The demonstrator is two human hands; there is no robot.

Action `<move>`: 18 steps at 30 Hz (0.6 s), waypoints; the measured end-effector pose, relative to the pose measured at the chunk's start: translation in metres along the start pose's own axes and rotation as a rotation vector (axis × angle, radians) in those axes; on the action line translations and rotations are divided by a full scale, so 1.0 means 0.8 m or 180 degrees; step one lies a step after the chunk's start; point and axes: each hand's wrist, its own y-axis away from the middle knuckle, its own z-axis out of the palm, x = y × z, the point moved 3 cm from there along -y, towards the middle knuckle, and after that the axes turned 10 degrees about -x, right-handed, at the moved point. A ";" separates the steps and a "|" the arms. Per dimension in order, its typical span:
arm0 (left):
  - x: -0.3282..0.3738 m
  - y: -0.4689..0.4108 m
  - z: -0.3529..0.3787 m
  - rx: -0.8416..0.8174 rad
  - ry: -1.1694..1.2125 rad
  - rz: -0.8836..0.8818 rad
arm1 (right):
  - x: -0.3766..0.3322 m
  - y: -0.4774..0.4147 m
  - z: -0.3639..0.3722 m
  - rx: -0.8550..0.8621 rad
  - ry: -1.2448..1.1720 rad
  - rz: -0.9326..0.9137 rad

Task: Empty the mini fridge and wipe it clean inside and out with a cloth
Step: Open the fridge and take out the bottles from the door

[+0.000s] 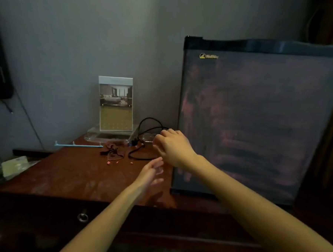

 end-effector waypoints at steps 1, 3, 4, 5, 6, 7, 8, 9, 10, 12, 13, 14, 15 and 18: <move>0.002 0.001 0.006 0.0011 -0.0043 0.0015 | -0.001 0.005 0.001 0.0010 0.0059 -0.0020; 0.003 0.008 0.017 0.0023 -0.0105 0.0006 | 0.002 0.011 0.005 0.0091 0.0268 -0.0088; 0.005 0.010 0.020 0.0041 -0.0132 -0.0005 | 0.001 0.012 0.006 0.0086 0.0372 -0.0110; 0.005 0.011 0.022 0.0025 -0.0191 -0.0004 | 0.003 0.013 0.009 0.0032 0.0470 -0.0106; 0.002 0.010 0.023 0.0022 -0.0251 0.0002 | 0.005 0.013 0.012 -0.0014 0.0598 -0.0119; 0.002 0.009 0.022 0.0028 -0.0305 0.0007 | 0.006 0.011 0.014 -0.0080 0.0729 -0.0123; 0.003 0.008 0.023 0.0028 -0.0338 0.0019 | 0.007 0.010 0.014 -0.0136 0.0846 -0.0111; 0.004 0.005 0.022 0.0044 -0.0372 0.0013 | 0.007 0.008 0.014 -0.0228 0.0947 -0.0101; 0.005 0.003 0.023 0.0034 -0.0403 0.0001 | 0.008 0.006 0.014 -0.0304 0.1041 -0.0075; 0.007 0.002 0.027 -0.0045 -0.0460 -0.0023 | 0.007 0.002 0.014 -0.0402 0.1145 -0.0012; 0.008 0.002 0.030 -0.0096 -0.0489 -0.0033 | 0.008 0.001 0.014 -0.0459 0.1210 0.0035; 0.009 0.004 0.035 -0.0156 -0.0516 -0.0034 | 0.009 0.000 0.014 -0.0544 0.1287 0.0085; 0.009 0.007 0.041 -0.0219 -0.0547 -0.0035 | 0.009 0.000 0.014 -0.0635 0.1367 0.0138; 0.008 0.012 0.051 -0.0300 -0.0522 -0.0065 | 0.008 -0.004 0.014 -0.0811 0.1552 0.0274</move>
